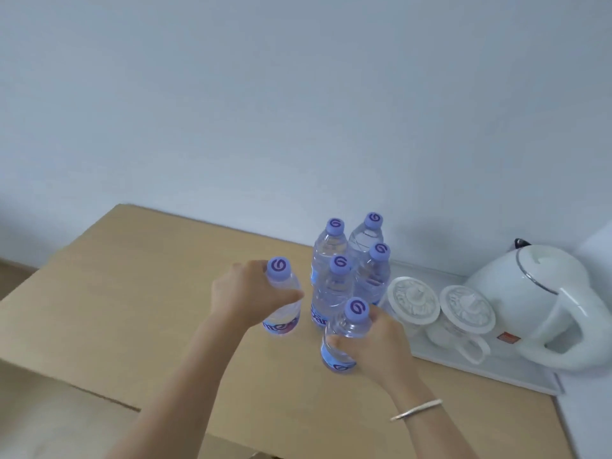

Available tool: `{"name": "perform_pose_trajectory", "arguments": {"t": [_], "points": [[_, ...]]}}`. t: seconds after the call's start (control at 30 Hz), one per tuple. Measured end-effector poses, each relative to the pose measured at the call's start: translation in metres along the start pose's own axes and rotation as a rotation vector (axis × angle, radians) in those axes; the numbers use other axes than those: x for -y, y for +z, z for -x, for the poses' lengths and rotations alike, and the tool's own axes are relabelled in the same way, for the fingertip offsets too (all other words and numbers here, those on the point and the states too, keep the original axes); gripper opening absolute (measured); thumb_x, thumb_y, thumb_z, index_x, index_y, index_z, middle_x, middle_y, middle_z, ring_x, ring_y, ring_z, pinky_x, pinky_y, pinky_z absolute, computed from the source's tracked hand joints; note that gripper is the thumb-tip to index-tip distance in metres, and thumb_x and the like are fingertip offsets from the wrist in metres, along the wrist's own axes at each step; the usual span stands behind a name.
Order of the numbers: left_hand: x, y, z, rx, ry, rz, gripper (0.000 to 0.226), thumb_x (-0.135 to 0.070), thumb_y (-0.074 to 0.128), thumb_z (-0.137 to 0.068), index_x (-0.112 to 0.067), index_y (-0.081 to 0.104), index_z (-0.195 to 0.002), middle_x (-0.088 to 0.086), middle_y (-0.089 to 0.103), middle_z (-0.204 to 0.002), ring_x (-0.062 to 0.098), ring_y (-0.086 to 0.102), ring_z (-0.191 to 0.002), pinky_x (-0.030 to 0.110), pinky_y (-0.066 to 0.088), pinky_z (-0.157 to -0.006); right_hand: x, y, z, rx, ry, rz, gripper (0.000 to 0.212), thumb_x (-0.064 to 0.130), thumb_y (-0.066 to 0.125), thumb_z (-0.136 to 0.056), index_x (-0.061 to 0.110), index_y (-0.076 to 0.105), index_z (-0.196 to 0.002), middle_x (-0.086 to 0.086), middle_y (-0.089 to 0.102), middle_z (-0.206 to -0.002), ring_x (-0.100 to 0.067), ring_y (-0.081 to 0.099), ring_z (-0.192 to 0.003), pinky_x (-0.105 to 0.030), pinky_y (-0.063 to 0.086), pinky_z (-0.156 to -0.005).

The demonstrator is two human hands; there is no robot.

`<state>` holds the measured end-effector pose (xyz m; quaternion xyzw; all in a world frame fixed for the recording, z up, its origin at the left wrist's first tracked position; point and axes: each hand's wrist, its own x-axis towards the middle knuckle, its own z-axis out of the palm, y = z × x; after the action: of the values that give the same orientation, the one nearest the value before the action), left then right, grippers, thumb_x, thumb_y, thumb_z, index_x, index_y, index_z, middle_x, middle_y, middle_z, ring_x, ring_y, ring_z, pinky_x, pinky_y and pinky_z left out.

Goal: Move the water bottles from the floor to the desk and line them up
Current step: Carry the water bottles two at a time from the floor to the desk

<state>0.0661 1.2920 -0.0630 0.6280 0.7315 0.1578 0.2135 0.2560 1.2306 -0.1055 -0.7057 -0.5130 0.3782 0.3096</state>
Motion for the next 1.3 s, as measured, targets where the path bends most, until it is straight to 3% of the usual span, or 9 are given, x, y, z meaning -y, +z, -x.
{"name": "perform_pose_trajectory", "arguments": {"t": [0.27,0.53,0.67,0.77,0.87,0.97,1.17,1.23,1.3], "points": [[-0.008,0.019,-0.062,0.167,0.175,-0.042,0.038,-0.053,0.067,-0.062,-0.02,0.047,-0.062,-0.009,0.047,-0.057,0.013,0.044,-0.054,0.023,0.033,-0.051,0.004,0.017,-0.001,-0.13,0.079,-0.043,0.034,0.031,0.083,-0.058,0.032,0.063,-0.086,0.011,0.069,-0.085,-0.002,0.063,-0.077,-0.028,0.054,-0.073],[0.001,0.029,-0.069,0.206,0.23,-0.045,0.043,-0.062,0.06,-0.063,-0.024,0.051,-0.08,-0.006,0.059,-0.073,0.018,0.055,-0.068,0.028,0.043,-0.058,0.006,0.024,0.001,-0.152,0.034,-0.023,0.027,0.03,0.074,-0.068,0.025,0.058,-0.089,0.008,0.065,-0.083,-0.009,0.063,-0.078,-0.04,0.054,-0.076],[0.006,0.031,-0.062,0.215,0.231,0.043,0.052,-0.064,0.063,-0.068,-0.019,0.051,-0.093,-0.002,0.061,-0.079,0.022,0.059,-0.077,0.032,0.048,-0.065,0.008,0.026,0.005,-0.168,0.028,-0.043,0.026,0.021,0.074,-0.073,0.025,0.056,-0.09,0.004,0.066,-0.086,-0.012,0.063,-0.079,-0.037,0.052,-0.075],[0.011,0.035,-0.048,0.19,0.236,0.037,0.062,-0.066,0.06,-0.073,-0.013,0.042,-0.102,0.001,0.055,-0.08,0.028,0.057,-0.082,0.036,0.045,-0.065,0.006,0.027,0.012,-0.165,0.043,-0.017,0.042,0.034,0.078,-0.066,0.034,0.053,-0.1,0.012,0.064,-0.097,-0.002,0.061,-0.088,-0.034,0.053,-0.078],[0.021,0.044,-0.028,0.184,0.221,-0.064,0.059,-0.064,0.053,-0.081,-0.008,0.046,-0.1,0.002,0.052,-0.077,0.031,0.058,-0.083,0.035,0.045,-0.065,0.003,0.027,0.03,-0.184,0.082,0.029,0.049,0.032,0.076,-0.072,0.046,0.04,-0.103,0.027,0.051,-0.107,0.012,0.05,-0.101,-0.013,0.041,-0.077],[0.024,0.051,-0.014,0.225,0.228,-0.222,0.05,-0.058,0.048,-0.088,-0.011,0.044,-0.07,0.001,0.048,-0.068,0.028,0.055,-0.074,0.03,0.043,-0.061,-0.006,0.018,0.053,-0.155,0.141,0.168,0.062,0.03,0.065,-0.083,0.028,0.035,-0.137,0.01,0.042,-0.136,-0.009,0.038,-0.128,-0.023,0.036,-0.097],[0.004,0.078,0.053,0.364,0.462,-0.348,0.038,-0.043,0.048,-0.087,-0.013,0.04,-0.065,0.0,0.046,-0.068,0.022,0.049,-0.071,0.028,0.037,-0.061,-0.04,-0.016,0.129,-0.184,0.261,0.231,0.055,0.028,0.055,-0.089,0.018,0.037,-0.14,0.003,0.039,-0.142,-0.013,0.04,-0.128,-0.025,0.032,-0.104],[-0.014,0.09,0.093,0.402,0.551,-0.309,0.032,-0.043,0.049,-0.087,-0.016,0.051,-0.072,-0.001,0.056,-0.076,0.022,0.054,-0.077,0.029,0.04,-0.064,-0.056,-0.027,0.168,-0.205,0.302,0.215,0.053,0.029,0.053,-0.091,0.018,0.037,-0.14,0.004,0.039,-0.143,-0.013,0.039,-0.129,-0.027,0.031,-0.106],[-0.032,0.104,0.139,0.458,0.648,-0.275,0.03,-0.046,0.049,-0.088,-0.02,0.062,-0.094,-0.003,0.064,-0.097,0.021,0.058,-0.093,0.03,0.044,-0.074,-0.075,-0.039,0.214,-0.234,0.364,0.197,0.051,0.031,0.052,-0.093,0.019,0.037,-0.14,0.004,0.039,-0.143,-0.013,0.041,-0.127,-0.026,0.031,-0.105]]}}
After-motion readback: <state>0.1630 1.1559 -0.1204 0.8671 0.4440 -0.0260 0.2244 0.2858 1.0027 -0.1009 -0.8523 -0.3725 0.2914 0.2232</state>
